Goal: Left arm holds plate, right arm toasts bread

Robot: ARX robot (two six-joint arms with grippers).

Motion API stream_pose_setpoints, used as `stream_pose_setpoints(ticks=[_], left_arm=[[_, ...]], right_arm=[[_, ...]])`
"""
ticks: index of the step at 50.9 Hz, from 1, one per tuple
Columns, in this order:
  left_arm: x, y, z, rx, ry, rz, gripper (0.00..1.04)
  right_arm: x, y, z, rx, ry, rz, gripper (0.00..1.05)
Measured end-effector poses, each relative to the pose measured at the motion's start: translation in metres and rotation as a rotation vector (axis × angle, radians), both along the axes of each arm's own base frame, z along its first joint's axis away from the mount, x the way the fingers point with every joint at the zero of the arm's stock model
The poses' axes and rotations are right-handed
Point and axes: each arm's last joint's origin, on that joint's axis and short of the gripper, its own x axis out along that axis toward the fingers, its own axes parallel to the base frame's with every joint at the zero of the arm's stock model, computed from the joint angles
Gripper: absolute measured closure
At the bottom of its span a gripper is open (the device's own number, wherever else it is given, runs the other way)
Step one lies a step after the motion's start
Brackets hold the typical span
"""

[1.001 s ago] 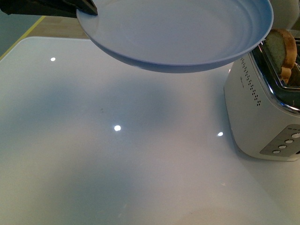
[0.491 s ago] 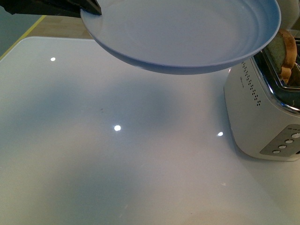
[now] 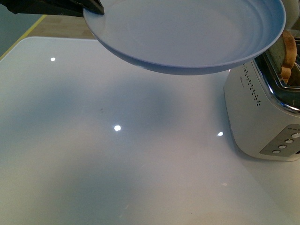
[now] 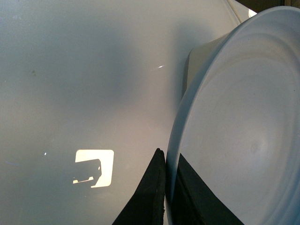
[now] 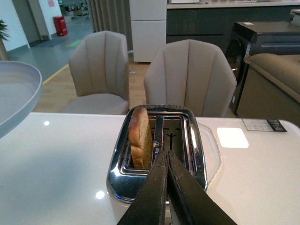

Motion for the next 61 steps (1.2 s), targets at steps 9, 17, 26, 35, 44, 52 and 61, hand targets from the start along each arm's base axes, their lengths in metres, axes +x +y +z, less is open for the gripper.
stream_pose_setpoints(ticks=[9, 17, 26, 35, 44, 52, 61], left_arm=[[0.0, -0.001, 0.0, 0.001, -0.002, -0.001, 1.02], [-0.001, -0.001, 0.0, 0.0, -0.002, -0.004, 1.02], [-0.001, -0.001, 0.001, -0.001, -0.003, -0.004, 1.02], [-0.001, -0.001, 0.001, -0.002, -0.003, -0.005, 1.02], [0.0, -0.001, 0.001, -0.002, -0.003, -0.004, 1.02], [0.001, 0.001, 0.001, -0.003, -0.012, -0.006, 1.02], [0.011, 0.018, -0.004, 0.001, -0.017, 0.017, 1.02]], right_arm=[[-0.011, 0.0, -0.003, 0.0, 0.006, 0.002, 1.03], [-0.011, 0.0, -0.003, 0.0, 0.006, 0.002, 0.97], [-0.011, 0.0, -0.003, 0.0, 0.005, 0.002, 0.64], [-0.011, 0.0, -0.003, 0.0, 0.005, 0.002, 0.32], [-0.011, 0.0, -0.003, 0.0, 0.005, 0.002, 0.09], [-0.011, 0.0, -0.003, 0.0, 0.005, 0.002, 0.09], [-0.011, 0.0, -0.003, 0.0, 0.005, 0.002, 0.09]])
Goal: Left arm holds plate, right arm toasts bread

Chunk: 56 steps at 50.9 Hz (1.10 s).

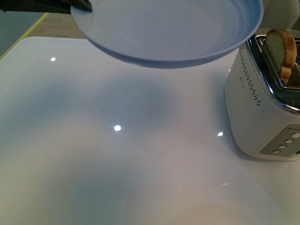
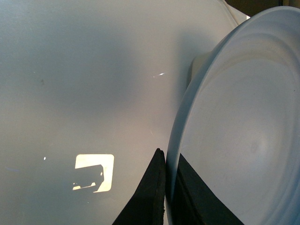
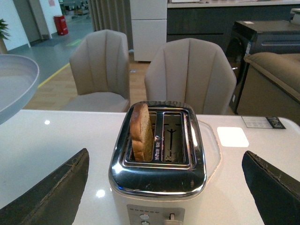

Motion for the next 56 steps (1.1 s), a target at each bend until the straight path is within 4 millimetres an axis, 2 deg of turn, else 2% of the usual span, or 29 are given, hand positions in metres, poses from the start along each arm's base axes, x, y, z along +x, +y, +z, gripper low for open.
stream_pose_setpoints(ticks=[8, 14, 17, 20, 25, 35, 43, 49, 56], left_arm=[[0.013, 0.03, -0.019, 0.025, 0.023, 0.04, 1.02], [0.02, 0.066, -0.039, 0.038, 0.036, 0.088, 1.02], [0.021, 0.076, -0.046, 0.045, 0.041, 0.101, 1.02], [0.021, 0.093, -0.06, 0.039, 0.051, 0.11, 1.02], [0.02, 0.109, -0.075, 0.036, 0.064, 0.124, 1.02], [0.017, 0.151, -0.123, 0.015, 0.096, 0.136, 1.02], [0.019, 0.168, -0.148, 0.008, 0.096, 0.133, 1.02], [0.028, 0.189, -0.182, 0.034, 0.118, 0.157, 1.02], [0.034, 0.197, -0.206, 0.029, 0.13, 0.143, 1.02]], right_arm=[[0.0, 0.0, 0.0, 0.0, 0.0, 0.0, 0.09], [0.0, 0.0, 0.0, 0.0, 0.0, 0.0, 0.09], [0.0, 0.0, 0.0, 0.0, 0.0, 0.0, 0.09], [0.0, 0.0, 0.0, 0.0, 0.0, 0.0, 0.09], [0.0, 0.0, 0.0, 0.0, 0.0, 0.0, 0.09], [0.0, 0.0, 0.0, 0.0, 0.0, 0.0, 0.09], [0.0, 0.0, 0.0, 0.0, 0.0, 0.0, 0.09], [0.0, 0.0, 0.0, 0.0, -0.001, 0.0, 0.09], [0.0, 0.0, 0.0, 0.0, -0.001, 0.0, 0.09]])
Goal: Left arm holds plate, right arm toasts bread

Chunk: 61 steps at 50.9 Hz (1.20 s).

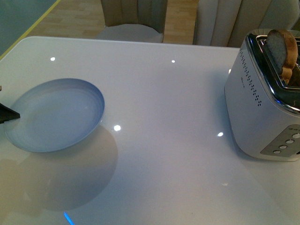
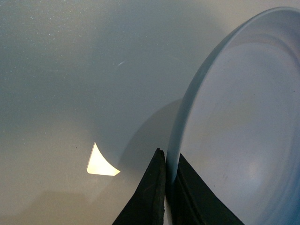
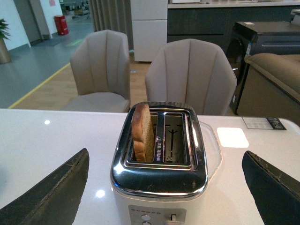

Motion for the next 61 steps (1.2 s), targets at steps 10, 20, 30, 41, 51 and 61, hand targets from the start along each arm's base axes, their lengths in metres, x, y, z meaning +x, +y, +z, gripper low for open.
stream_pose_setpoints(ticks=[10, 20, 30, 41, 51, 61], left_arm=[[0.023, 0.012, -0.019, 0.012, -0.018, -0.008, 1.02], [0.035, 0.024, -0.035, 0.013, -0.01, 0.01, 1.02], [0.038, 0.037, -0.048, 0.019, 0.001, 0.033, 1.02], [0.038, 0.039, -0.061, 0.034, -0.012, 0.031, 1.02], [0.039, 0.039, -0.065, 0.038, -0.034, 0.038, 1.01], [0.039, 0.037, -0.06, 0.045, -0.054, 0.062, 0.61]], right_arm=[[0.0, 0.0, 0.0, 0.0, 0.0, 0.0, 0.09], [0.0, 0.0, 0.0, 0.0, 0.0, 0.0, 0.09], [0.0, 0.0, 0.0, 0.0, 0.0, 0.0, 0.09], [0.0, 0.0, 0.0, 0.0, 0.0, 0.0, 0.09], [0.0, 0.0, 0.0, 0.0, 0.0, 0.0, 0.09], [0.0, 0.0, 0.0, 0.0, 0.0, 0.0, 0.09]])
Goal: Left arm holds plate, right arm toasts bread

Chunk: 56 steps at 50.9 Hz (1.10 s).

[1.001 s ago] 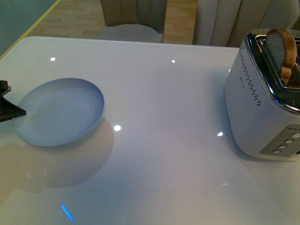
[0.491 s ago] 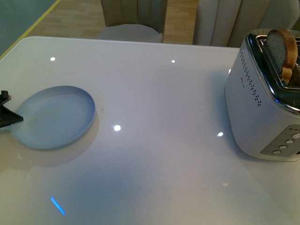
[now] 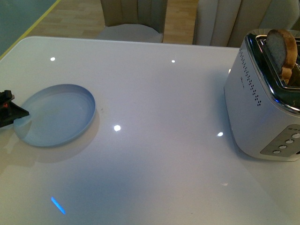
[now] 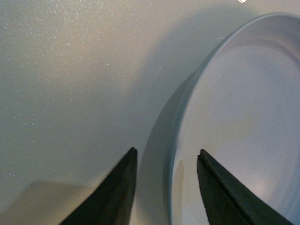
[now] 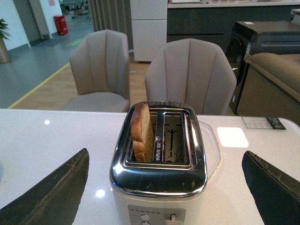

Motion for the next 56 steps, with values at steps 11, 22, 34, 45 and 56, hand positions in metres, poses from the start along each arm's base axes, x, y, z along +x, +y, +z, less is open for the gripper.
stream_pose_setpoints(ticks=[11, 22, 34, 45, 56], left_arm=[[-0.001, 0.002, 0.044, 0.029, -0.091, 0.026, 0.24], [-0.012, 0.0, 0.112, 0.085, -0.246, 0.034, 0.08], [-0.063, -0.042, 0.206, 0.137, -0.516, 0.0, 0.07], [-0.127, -0.094, 0.247, 0.064, -0.62, -0.005, 0.07], [-0.196, -0.127, 0.254, 0.114, -0.706, 0.107, 0.13]], right_arm=[[0.0, 0.0, 0.0, 0.0, 0.0, 0.0, 0.09], [0.0, 0.0, 0.0, 0.0, 0.0, 0.0, 0.09], [0.0, 0.0, 0.0, 0.0, 0.0, 0.0, 0.09], [0.0, 0.0, 0.0, 0.0, 0.0, 0.0, 0.09], [0.0, 0.0, 0.0, 0.0, 0.0, 0.0, 0.09]])
